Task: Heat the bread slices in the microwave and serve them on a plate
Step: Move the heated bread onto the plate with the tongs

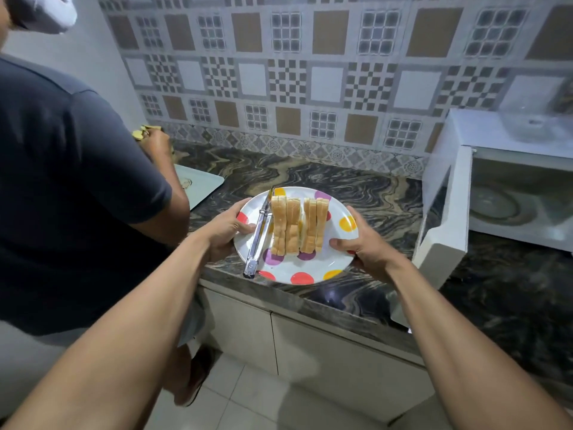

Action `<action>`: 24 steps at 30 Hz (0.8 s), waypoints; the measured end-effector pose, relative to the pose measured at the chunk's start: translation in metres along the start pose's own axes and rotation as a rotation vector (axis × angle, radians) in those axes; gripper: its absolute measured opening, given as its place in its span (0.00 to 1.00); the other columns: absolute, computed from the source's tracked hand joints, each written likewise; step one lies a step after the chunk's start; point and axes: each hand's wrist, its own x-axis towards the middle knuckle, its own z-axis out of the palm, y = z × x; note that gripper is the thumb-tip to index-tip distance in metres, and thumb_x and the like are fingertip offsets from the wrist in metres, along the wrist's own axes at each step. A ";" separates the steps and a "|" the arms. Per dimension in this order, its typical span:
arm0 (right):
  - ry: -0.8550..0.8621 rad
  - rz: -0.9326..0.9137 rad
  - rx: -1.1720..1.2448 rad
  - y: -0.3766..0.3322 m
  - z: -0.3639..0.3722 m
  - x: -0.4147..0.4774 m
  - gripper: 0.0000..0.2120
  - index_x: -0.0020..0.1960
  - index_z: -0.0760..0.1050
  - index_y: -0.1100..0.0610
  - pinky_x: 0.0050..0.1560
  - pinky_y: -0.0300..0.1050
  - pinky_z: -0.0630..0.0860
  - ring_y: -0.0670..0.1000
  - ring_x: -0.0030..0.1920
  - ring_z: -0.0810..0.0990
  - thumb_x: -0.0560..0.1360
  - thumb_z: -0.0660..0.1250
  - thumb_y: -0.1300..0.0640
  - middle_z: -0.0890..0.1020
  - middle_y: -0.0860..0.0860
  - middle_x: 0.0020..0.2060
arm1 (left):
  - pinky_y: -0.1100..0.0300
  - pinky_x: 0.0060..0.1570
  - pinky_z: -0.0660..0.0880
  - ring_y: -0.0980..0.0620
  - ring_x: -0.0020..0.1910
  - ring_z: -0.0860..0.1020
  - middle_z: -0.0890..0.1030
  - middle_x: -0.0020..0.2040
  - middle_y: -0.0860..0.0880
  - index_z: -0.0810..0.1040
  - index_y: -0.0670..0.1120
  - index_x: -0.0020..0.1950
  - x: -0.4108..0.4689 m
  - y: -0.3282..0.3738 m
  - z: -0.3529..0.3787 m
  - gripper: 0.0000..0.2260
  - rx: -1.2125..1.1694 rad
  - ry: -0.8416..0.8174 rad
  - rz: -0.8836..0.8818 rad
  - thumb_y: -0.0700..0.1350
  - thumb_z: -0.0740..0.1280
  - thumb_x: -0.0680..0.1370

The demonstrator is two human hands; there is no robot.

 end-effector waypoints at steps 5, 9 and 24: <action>0.143 -0.007 -0.125 0.006 -0.003 0.025 0.34 0.68 0.68 0.53 0.55 0.59 0.79 0.57 0.55 0.81 0.69 0.72 0.76 0.81 0.58 0.58 | 0.34 0.61 0.75 0.36 0.60 0.80 0.81 0.63 0.41 0.73 0.55 0.70 0.052 -0.007 -0.006 0.32 -0.017 -0.031 -0.045 0.23 0.59 0.77; 0.245 0.051 -0.217 0.018 -0.014 0.047 0.42 0.72 0.66 0.58 0.58 0.62 0.77 0.61 0.59 0.80 0.62 0.79 0.69 0.80 0.61 0.61 | 0.38 0.61 0.76 0.39 0.58 0.80 0.81 0.63 0.43 0.71 0.55 0.73 0.095 -0.019 -0.005 0.33 -0.019 -0.052 -0.063 0.24 0.60 0.77; 0.459 0.236 -0.204 0.086 -0.069 0.102 0.37 0.71 0.64 0.53 0.54 0.52 0.79 0.56 0.56 0.80 0.69 0.75 0.73 0.80 0.55 0.58 | 0.38 0.56 0.79 0.37 0.53 0.81 0.82 0.59 0.40 0.72 0.50 0.70 0.228 -0.081 0.010 0.30 0.062 -0.018 -0.151 0.25 0.65 0.73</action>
